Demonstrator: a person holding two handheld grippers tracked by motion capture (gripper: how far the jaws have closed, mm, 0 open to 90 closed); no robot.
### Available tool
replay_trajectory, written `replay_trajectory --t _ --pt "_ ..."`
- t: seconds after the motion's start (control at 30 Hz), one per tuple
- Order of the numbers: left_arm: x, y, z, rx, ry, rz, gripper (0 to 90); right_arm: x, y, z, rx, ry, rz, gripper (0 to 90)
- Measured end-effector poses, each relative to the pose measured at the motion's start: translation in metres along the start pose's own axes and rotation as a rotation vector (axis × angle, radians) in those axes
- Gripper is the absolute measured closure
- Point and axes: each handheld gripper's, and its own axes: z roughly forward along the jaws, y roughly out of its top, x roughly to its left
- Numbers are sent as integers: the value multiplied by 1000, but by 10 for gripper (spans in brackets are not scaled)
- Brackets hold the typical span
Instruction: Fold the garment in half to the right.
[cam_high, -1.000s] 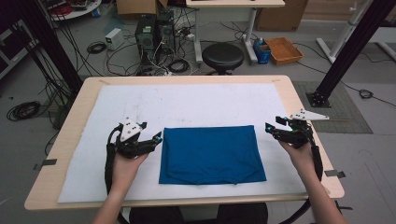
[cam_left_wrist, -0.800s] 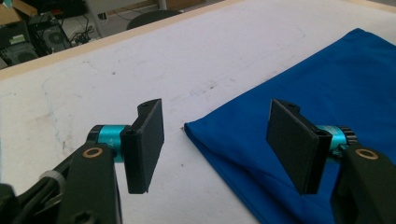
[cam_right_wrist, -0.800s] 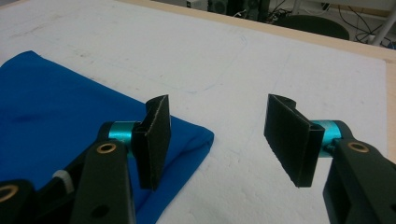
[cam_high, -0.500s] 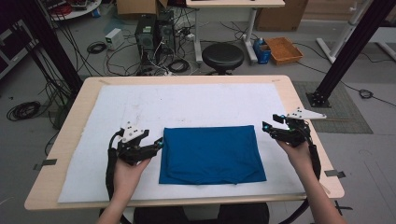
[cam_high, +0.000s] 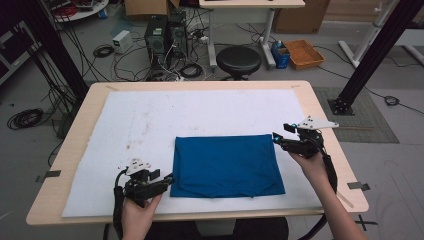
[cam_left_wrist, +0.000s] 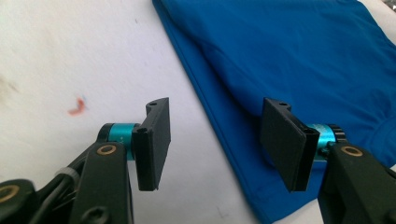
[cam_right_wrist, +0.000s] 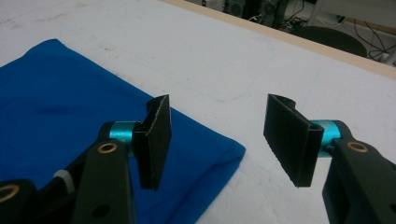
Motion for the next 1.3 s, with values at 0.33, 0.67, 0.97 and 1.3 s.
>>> replay_trajectory --t 0.33,0.67,0.97,1.3 --pt "-14 -8 14 4 -41 -28 392 20 9 12 5 39 -50 419" --pt "-27 -12 19 -1 73 13 497 51 30 41 3 107 -92 423" --pt "-28 -13 19 1 82 2 627 94 58 93 46 184 -155 427" --pt "-30 -12 22 5 82 13 726 135 78 145 85 266 -134 495"
